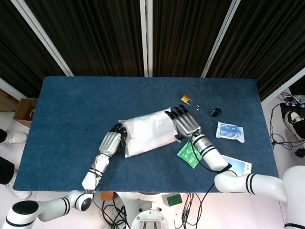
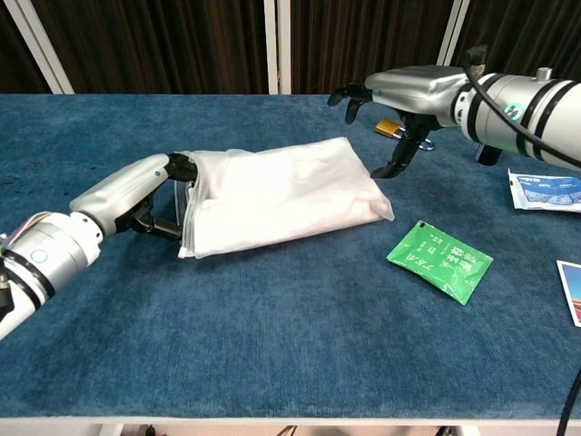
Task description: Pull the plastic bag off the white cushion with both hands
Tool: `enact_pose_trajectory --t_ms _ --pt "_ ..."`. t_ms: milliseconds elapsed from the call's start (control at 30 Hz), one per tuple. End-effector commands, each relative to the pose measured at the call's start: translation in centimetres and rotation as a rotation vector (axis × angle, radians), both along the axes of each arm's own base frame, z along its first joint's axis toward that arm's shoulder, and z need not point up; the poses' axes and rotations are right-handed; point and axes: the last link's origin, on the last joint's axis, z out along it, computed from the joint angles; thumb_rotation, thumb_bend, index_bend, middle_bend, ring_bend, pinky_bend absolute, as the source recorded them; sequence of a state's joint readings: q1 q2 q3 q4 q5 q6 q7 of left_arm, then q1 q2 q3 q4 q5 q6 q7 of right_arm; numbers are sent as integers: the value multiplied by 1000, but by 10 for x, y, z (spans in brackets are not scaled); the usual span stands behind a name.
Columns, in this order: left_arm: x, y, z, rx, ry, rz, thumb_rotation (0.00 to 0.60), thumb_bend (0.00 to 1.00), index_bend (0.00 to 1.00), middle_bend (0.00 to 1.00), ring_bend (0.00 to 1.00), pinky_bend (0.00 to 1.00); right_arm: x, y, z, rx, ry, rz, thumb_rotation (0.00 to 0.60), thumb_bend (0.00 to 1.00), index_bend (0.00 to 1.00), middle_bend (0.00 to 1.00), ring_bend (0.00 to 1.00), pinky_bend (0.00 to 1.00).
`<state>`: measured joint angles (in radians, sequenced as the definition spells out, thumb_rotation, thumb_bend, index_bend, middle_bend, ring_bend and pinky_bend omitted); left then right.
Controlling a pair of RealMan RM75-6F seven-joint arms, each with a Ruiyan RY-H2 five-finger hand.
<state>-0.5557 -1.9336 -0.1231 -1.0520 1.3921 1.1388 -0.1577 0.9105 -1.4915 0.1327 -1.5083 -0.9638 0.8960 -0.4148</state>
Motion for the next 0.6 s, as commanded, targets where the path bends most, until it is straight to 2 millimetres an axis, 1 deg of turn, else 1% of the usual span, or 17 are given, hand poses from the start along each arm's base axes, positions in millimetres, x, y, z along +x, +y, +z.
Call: enact_pose_trajectory --t_ms 33,167,267,400,600 --pt "-4 -6 5 2 7 -14 600 536 667 268 32 116 -10 -1 5 -7 4 -19 600 199 122 235 80 109" --pt "-9 -12 10 1 11 -19 600 535 667 268 32 116 -14 -11 1 -15 32 -33 600 283 140 239 85 123" --pt "-11 -14 13 -8 18 -25 600 535 667 266 32 116 -11 -24 -8 -32 99 0 600 308 156 239 85 129" --pt "-14 -15 17 -11 22 -27 600 535 667 262 32 116 2 -41 -28 -65 202 72 600 309 164 244 85 129" --pt "-16 -14 22 -18 21 -22 600 535 667 260 32 116 25 -51 -61 -81 245 147 600 308 186 250 85 129"
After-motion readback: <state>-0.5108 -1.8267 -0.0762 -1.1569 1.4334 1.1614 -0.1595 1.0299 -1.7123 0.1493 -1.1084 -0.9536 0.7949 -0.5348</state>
